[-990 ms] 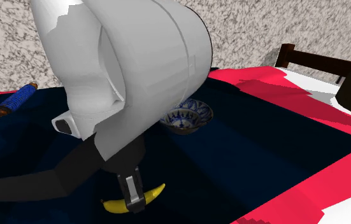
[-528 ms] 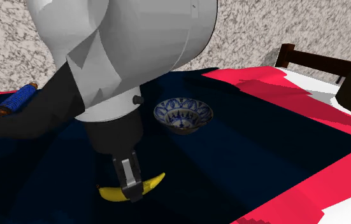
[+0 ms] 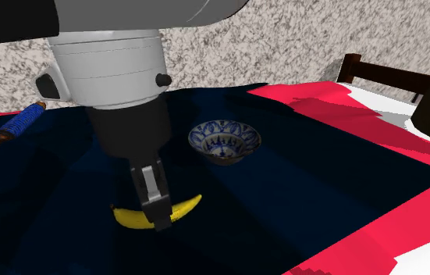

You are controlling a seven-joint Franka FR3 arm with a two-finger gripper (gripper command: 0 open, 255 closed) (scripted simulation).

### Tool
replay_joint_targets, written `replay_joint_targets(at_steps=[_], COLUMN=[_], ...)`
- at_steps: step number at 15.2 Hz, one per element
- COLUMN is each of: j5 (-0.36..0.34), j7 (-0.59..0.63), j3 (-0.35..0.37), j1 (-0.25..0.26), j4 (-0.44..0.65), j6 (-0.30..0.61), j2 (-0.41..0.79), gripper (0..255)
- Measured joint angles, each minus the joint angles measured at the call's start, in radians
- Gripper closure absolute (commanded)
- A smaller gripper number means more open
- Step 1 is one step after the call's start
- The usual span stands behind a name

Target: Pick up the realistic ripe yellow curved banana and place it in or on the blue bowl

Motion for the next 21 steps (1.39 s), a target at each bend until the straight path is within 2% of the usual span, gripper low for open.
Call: replay_joint_targets(at_steps=[12,16,21], j5=[-0.002,-0.012,-0.020], j7=[0.003,-0.067,-0.182], j3=[0.001,-0.040,-0.103], j1=[0.000,-0.033,-0.087], j4=[0.122,0.142,0.220], j6=[-0.156,-0.158,-0.169], j2=[-0.035,-0.015,0.052], gripper=[255,255,255])
